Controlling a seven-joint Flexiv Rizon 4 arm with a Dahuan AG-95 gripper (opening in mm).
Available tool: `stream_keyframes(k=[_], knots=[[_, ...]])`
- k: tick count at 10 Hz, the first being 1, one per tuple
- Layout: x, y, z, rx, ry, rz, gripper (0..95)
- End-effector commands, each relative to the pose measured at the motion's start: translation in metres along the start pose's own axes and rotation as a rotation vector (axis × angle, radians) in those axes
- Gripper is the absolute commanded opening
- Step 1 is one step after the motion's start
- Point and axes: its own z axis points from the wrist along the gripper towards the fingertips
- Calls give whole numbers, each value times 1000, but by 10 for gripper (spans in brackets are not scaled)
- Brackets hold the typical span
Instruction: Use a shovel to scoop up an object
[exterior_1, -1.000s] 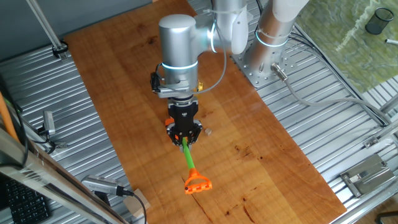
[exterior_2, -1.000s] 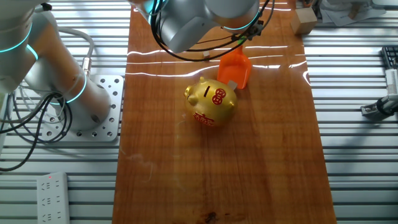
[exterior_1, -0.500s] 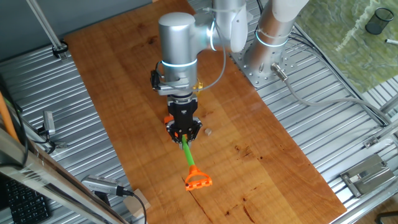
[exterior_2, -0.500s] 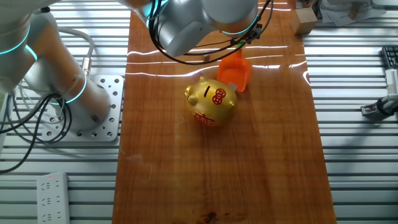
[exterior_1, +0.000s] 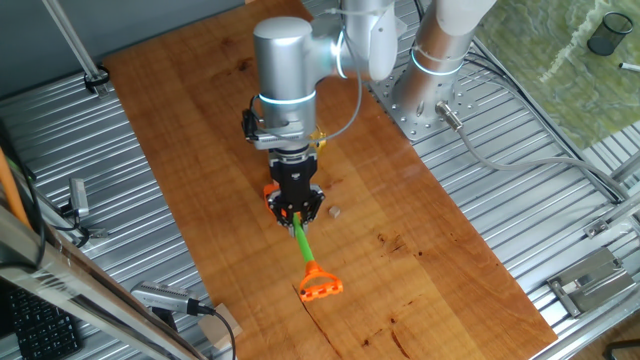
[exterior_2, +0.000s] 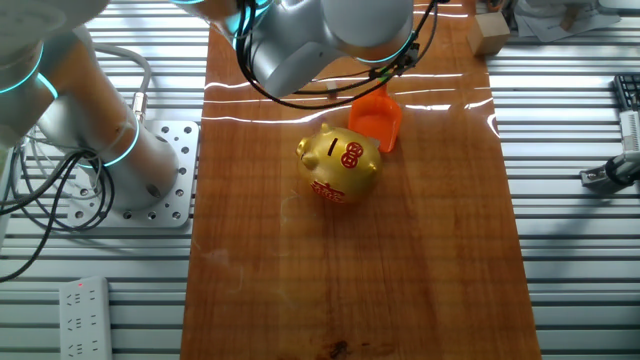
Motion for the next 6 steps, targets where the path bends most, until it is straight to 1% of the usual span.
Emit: stream_keyframes(k=[1, 5, 6], knots=[[3, 0, -1, 2, 6, -4, 0], [11, 3, 0, 1, 19, -18, 0], [12, 5, 0, 2, 26, -20, 0]])
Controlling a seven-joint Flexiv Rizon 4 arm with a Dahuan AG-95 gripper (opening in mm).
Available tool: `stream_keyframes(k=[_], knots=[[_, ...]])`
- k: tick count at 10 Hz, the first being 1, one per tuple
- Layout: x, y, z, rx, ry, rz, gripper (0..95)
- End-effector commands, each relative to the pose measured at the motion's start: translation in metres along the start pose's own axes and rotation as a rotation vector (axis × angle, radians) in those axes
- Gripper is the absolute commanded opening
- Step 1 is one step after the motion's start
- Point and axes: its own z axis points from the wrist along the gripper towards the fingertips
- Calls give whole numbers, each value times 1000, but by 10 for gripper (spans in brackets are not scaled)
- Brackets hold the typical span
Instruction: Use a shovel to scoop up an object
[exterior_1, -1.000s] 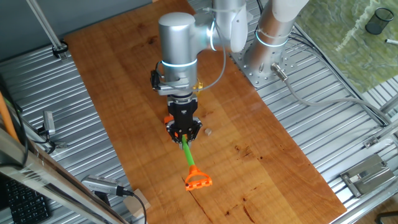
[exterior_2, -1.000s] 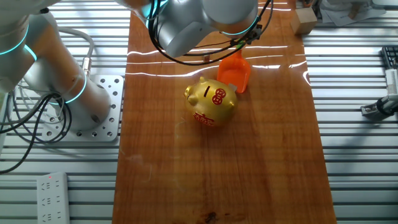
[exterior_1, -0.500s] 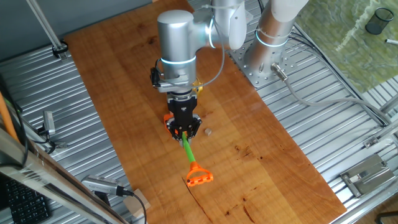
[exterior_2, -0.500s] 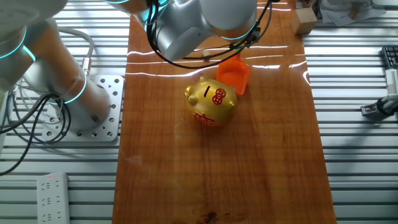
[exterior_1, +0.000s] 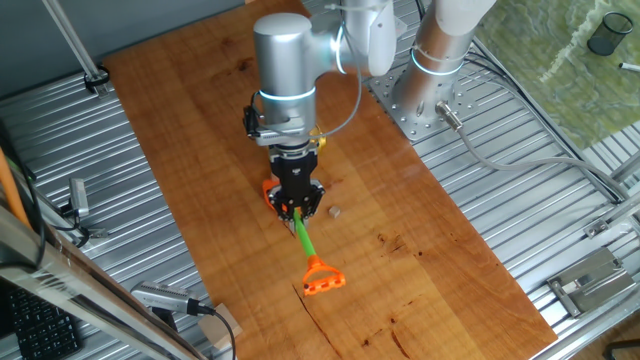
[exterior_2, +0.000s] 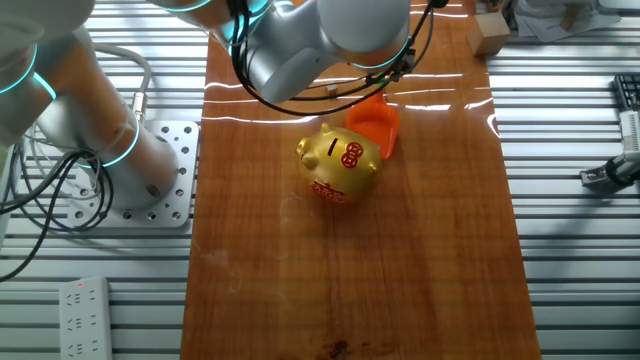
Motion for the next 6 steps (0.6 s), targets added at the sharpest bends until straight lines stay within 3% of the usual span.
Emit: stream_keyframes(k=[1, 3, 6], knots=[[3, 1, 2, 8, 20, -4, 0], [6, 1, 4, 10, 42, -11, 0], [9, 2, 7, 11, 47, -18, 0]])
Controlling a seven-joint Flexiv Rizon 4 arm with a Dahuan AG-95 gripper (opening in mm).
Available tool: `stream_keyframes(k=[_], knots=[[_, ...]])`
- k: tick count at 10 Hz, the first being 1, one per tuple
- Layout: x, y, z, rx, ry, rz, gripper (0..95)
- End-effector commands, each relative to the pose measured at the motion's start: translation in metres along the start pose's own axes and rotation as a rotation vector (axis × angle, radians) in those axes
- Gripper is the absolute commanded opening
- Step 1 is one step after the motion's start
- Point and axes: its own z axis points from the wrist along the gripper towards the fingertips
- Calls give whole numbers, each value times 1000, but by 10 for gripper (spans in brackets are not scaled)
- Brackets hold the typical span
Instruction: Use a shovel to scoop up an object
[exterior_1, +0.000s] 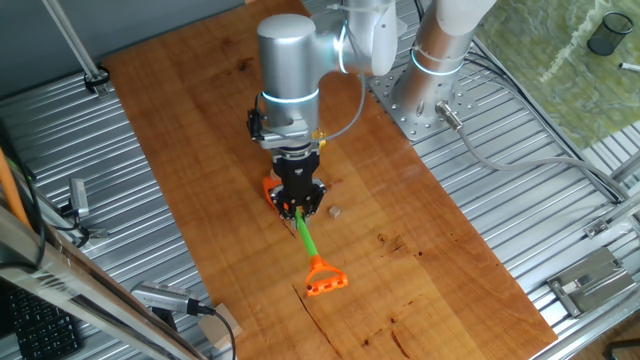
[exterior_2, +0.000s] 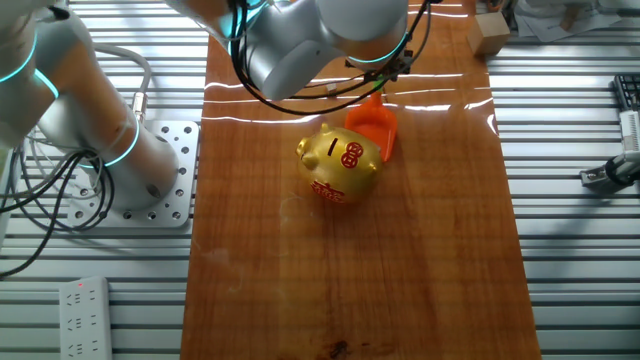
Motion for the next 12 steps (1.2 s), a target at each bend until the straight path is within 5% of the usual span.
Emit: stream_keyframes(k=[1, 12], knots=[[2, 0, 2, 4, 6, -2, 0], [-3, -9, 12, -8, 47, -15, 0]])
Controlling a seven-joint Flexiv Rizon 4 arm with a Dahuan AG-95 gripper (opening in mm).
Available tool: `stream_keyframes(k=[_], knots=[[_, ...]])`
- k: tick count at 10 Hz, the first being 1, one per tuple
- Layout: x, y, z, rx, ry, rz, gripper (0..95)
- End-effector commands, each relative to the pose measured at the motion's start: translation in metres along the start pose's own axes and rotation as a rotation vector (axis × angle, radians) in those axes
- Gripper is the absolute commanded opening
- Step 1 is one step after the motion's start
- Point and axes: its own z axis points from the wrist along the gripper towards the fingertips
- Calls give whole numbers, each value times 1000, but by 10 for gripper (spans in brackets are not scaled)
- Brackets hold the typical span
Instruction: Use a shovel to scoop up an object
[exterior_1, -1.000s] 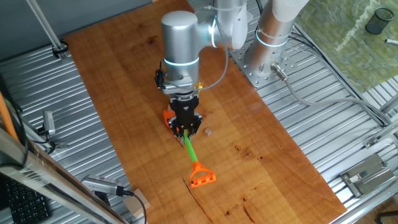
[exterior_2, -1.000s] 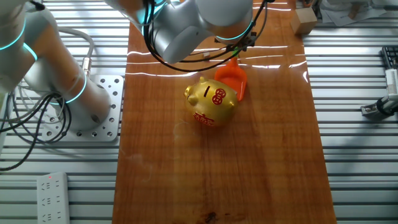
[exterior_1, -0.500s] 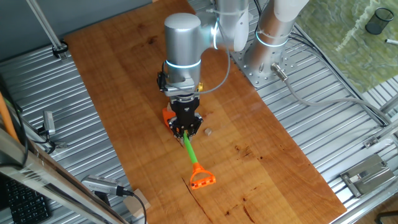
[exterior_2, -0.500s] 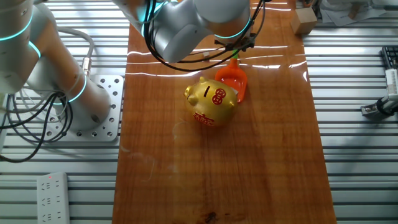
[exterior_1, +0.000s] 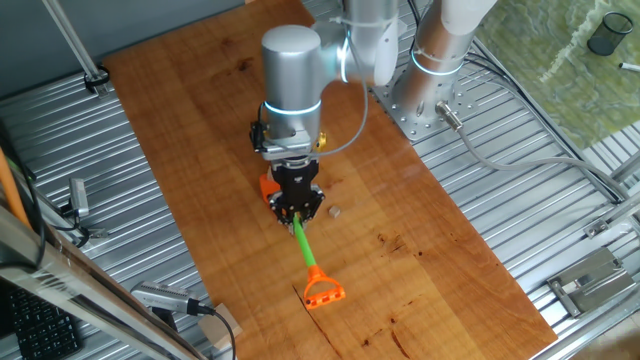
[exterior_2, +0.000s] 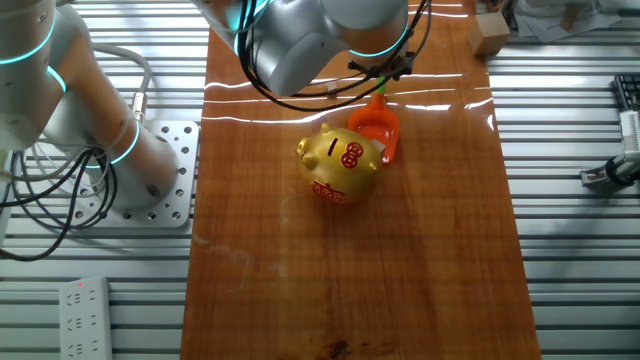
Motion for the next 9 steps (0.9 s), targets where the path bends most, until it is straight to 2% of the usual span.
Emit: stream_keyframes(k=[1, 3, 5, 7, 9], knots=[[-6, -4, 3, -14, -4, 4, 0], [-16, -8, 5, -24, 15, 13, 0], [-30, -13, 4, -31, 46, 21, 0], [-45, -19, 6, -36, 54, 37, 0], [-63, -25, 9, -43, 76, 50, 0]])
